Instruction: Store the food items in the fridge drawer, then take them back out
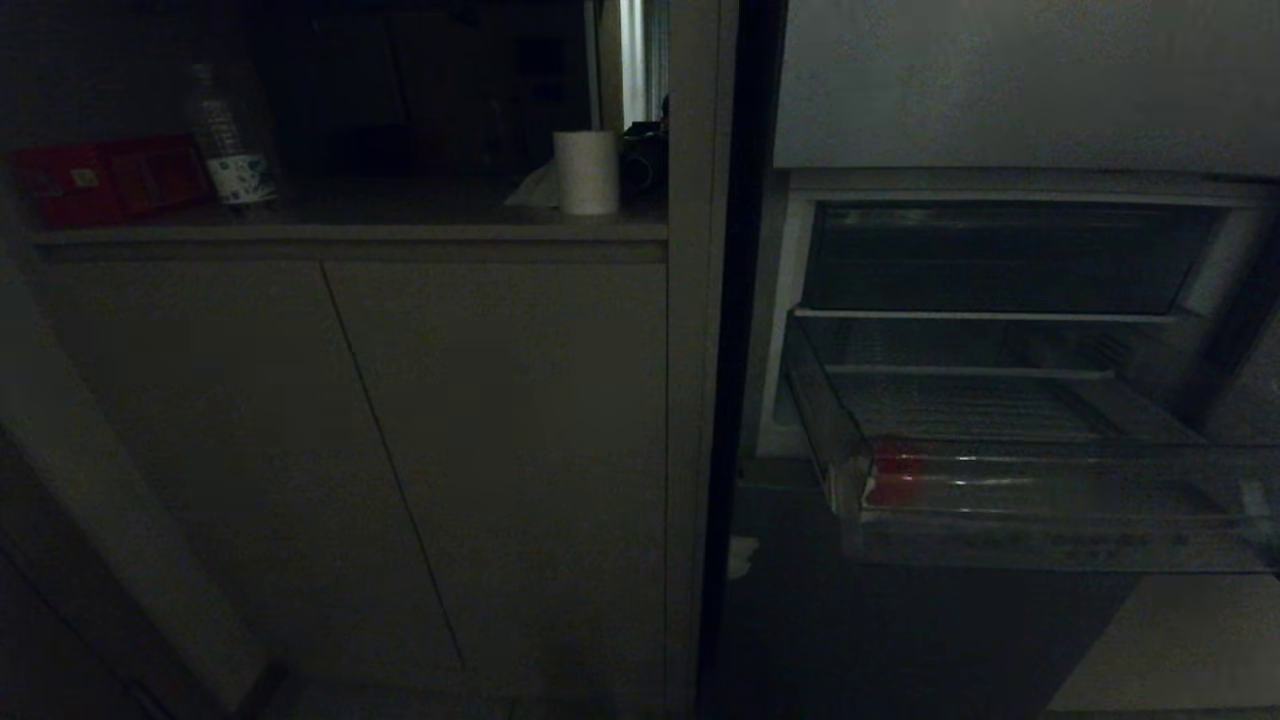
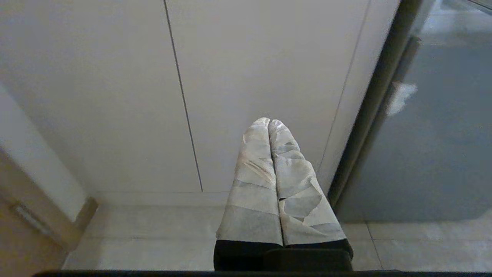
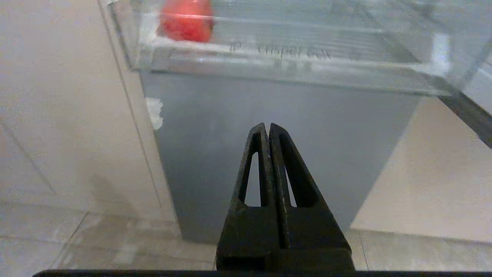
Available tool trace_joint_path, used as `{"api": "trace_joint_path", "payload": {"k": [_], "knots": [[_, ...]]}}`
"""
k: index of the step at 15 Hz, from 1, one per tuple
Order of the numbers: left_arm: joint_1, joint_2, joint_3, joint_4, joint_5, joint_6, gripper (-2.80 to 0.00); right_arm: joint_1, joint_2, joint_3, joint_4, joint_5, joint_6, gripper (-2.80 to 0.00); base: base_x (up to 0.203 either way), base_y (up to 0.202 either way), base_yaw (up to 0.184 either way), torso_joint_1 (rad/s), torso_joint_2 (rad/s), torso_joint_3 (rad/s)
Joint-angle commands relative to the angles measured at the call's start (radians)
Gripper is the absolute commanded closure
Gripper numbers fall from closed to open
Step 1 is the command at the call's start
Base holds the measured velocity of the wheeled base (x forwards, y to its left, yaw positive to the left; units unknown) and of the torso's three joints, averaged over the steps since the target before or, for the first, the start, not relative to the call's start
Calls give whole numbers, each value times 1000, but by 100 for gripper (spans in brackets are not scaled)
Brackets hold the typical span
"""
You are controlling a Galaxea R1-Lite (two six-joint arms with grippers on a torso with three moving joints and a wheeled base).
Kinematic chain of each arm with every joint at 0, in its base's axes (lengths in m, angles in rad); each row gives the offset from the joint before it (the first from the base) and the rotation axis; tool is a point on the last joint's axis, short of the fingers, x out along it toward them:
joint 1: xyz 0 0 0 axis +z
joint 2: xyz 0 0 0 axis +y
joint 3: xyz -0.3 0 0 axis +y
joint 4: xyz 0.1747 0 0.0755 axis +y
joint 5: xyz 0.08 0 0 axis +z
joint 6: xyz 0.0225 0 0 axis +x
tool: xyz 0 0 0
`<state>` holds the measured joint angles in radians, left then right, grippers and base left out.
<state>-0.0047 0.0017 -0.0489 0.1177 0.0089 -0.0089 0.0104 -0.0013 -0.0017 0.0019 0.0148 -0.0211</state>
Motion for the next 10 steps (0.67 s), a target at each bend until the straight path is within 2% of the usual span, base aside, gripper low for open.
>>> {"api": "trace_joint_path", "payload": {"k": [1,5,7,10], "knots": [[0,1,0,0,0,0,0,0,1,0,0,1,0,0,203,0,-4,7,8,-1],[0,1,0,0,0,1,0,0,1,-4,0,-2,-14,0,193,0,1,2,3,2],[0,1,0,1,0,1,0,0,17,-42,12,-11,-14,0,128,0,0,14,7,3],[0,1,0,0,0,1,0,1,234,-295,81,-9,-10,0,0,0,0,0,0,0]]}}
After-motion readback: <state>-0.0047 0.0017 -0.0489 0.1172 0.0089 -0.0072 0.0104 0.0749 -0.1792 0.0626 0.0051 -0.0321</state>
